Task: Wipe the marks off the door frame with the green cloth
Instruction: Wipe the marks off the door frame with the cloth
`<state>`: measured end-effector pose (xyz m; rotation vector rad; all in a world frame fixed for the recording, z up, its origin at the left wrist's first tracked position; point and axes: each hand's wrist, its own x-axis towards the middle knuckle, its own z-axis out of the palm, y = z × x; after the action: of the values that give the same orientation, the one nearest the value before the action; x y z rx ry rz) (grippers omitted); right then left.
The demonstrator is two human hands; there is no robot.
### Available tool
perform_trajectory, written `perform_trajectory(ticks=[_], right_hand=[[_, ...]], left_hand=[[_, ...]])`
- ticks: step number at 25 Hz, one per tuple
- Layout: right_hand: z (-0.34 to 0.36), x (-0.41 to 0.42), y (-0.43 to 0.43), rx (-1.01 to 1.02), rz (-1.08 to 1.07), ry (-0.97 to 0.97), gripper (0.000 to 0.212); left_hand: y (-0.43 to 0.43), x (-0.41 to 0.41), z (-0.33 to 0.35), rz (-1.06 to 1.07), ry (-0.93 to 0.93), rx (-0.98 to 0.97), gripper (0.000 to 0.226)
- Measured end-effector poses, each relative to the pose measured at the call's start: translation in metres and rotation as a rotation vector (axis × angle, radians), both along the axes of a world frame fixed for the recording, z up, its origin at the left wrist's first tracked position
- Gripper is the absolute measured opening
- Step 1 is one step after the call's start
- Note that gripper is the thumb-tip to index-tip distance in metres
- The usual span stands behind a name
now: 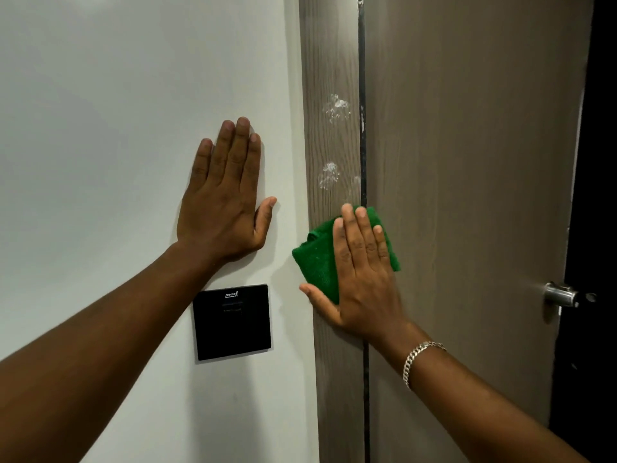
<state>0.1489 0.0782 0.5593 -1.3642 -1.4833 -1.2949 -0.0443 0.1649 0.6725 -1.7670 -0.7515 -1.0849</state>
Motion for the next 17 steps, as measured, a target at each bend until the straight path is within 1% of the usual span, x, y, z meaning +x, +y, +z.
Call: perform_trajectory(ticks=[3,6,7,11,12,15,17], right_hand=[[0.018,-0.014,0.009,0.046,0.033,0.106,0.097],[0.003,-0.012,0.005,0.016,0.035,-0.020,0.097],[0.003,-0.008,0.004,0.013,0.025,-0.023,0.097],[0.029,-0.026,0.012,0.076,0.046,0.159,0.095],[0.026,-0.031,0.013,0.075,0.056,0.139,0.094],[0.009,-0.020,0.005,0.023,0.060,-0.007,0.091],[0.026,-0.015,0.005,0.052,0.056,0.033,0.093]], left_hand=[[0.000,0.000,0.001,0.003,0.008,-0.002,0.080],[0.000,0.000,0.001,0.003,0.003,-0.003,0.080],[0.000,0.000,0.001,0.003,0.001,-0.002,0.080],[-0.001,0.000,0.001,0.012,0.002,-0.016,0.081],[-0.001,-0.001,0.001,0.014,0.002,-0.017,0.081],[-0.002,-0.001,0.000,0.006,0.002,-0.021,0.081],[-0.002,-0.001,0.000,0.003,-0.002,-0.017,0.081]])
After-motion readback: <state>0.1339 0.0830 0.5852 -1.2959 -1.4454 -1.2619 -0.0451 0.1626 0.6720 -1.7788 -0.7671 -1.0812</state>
